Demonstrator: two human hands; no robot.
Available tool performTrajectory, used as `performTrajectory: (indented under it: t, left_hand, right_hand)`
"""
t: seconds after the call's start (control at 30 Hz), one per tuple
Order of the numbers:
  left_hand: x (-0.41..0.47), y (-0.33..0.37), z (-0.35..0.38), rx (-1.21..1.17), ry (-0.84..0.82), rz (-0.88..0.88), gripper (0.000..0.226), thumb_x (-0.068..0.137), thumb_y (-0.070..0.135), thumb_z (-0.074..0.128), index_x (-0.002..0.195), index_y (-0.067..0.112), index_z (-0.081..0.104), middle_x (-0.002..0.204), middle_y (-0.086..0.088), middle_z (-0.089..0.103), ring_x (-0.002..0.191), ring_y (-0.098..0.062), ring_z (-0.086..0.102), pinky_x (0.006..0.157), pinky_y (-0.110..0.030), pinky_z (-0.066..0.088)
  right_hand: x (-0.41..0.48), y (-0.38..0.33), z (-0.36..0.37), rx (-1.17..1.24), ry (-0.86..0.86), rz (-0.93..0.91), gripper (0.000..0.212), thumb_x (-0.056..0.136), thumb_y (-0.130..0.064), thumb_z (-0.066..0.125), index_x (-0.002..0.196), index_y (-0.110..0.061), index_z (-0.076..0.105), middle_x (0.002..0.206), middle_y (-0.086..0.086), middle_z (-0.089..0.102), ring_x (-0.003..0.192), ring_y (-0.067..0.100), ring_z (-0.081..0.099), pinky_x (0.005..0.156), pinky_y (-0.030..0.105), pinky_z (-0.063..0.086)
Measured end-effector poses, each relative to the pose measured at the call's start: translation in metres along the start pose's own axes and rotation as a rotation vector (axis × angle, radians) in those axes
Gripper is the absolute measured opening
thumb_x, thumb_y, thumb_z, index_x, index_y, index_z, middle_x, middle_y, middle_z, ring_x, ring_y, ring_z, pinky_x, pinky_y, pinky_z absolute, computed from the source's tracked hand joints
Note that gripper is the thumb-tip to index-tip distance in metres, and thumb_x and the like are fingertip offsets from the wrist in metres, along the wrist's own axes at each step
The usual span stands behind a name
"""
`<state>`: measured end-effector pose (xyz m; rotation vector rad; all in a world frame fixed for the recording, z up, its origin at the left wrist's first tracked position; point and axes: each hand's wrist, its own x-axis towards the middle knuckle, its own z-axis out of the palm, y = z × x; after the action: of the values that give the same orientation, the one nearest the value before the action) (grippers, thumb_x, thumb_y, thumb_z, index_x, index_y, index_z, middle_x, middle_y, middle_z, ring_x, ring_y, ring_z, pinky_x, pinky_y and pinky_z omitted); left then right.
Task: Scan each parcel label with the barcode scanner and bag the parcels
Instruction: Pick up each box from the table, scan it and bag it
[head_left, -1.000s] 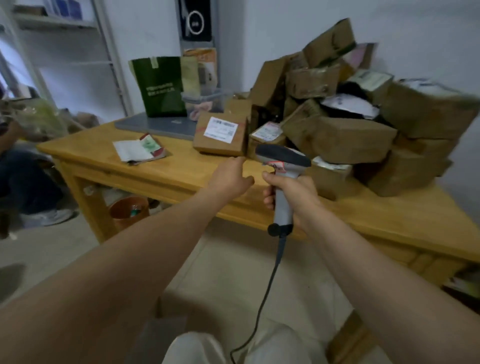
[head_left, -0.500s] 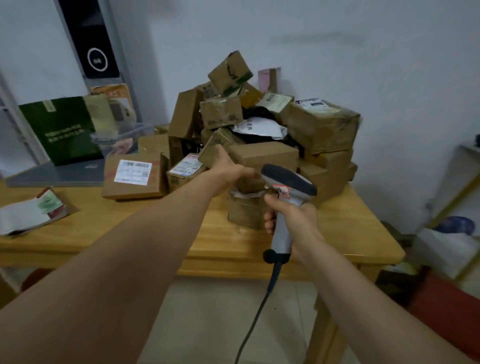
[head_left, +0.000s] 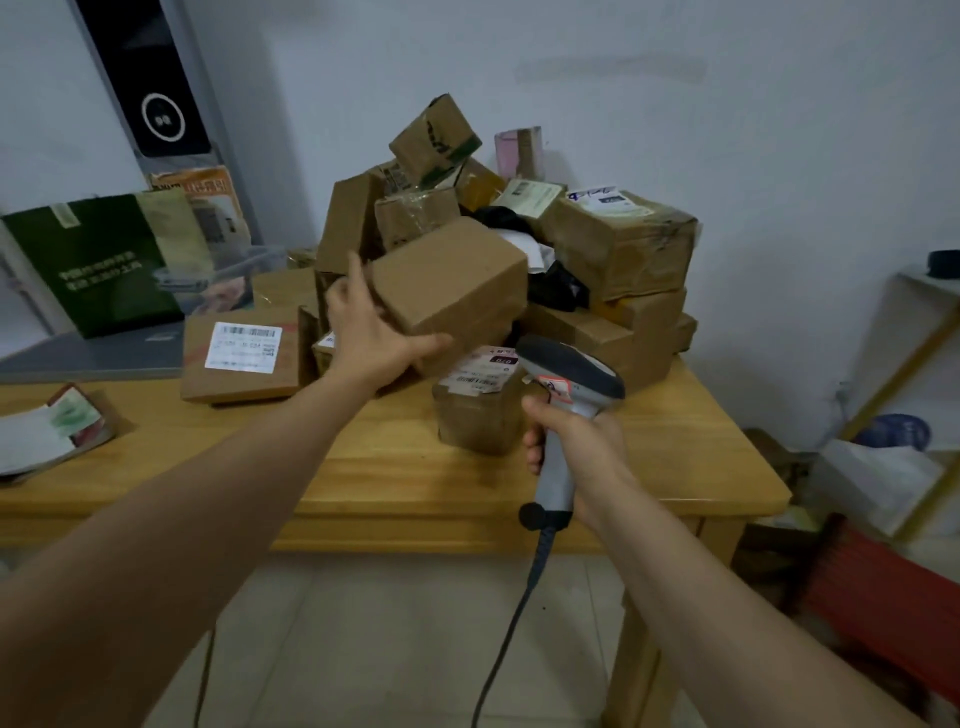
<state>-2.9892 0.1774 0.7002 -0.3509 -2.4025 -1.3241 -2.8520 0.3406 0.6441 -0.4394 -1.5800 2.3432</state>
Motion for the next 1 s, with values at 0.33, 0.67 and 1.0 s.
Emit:
performTrajectory:
  t: [0.33,0.67,1.0]
  left_hand:
    - [-0.076,-0.093,-0.099,0.306,0.03,-0.042,0.097,0.06,0.031,0.089,0.142,0.029,0.037,0.147,-0.011,0.006,0.139,-0.032,0.013,0.119,-0.032,0.017]
    - [-0.1,-0.087,-0.101,-0.763,0.062,-1.121,0.07,0.073,0.05,0.073,0.126,0.022,0.037,0.127,-0.011,0.043,0.124,-0.039,0.041,0.104,-0.062,0.034]
    - [-0.102,-0.092,-0.101,0.312,0.107,-0.207,0.1,0.067,0.018,0.085,0.145,0.016,0.022,0.148,-0.011,0.024,0.139,-0.029,0.023,0.11,-0.044,0.03]
  right_hand:
    - [-0.034,0.033,0.071,-0.117,-0.154,0.022,0.019,0.084,-0.011,0.07,0.07,-0.008,0.059,0.053,0.007,0.055,0.039,0.015,0.049,0.042,0.024,0.042]
    - [-0.053,0.053,0.093,-0.204,-0.161,0.054,0.016,0.084,-0.01,0.07,0.072,-0.005,0.061,0.05,0.004,0.055,0.038,0.014,0.049,0.041,0.024,0.042]
    - [-0.051,0.051,0.09,-0.221,-0.114,0.061,0.018,0.084,-0.011,0.07,0.071,-0.008,0.059,0.054,0.007,0.055,0.039,0.014,0.048,0.043,0.024,0.043]
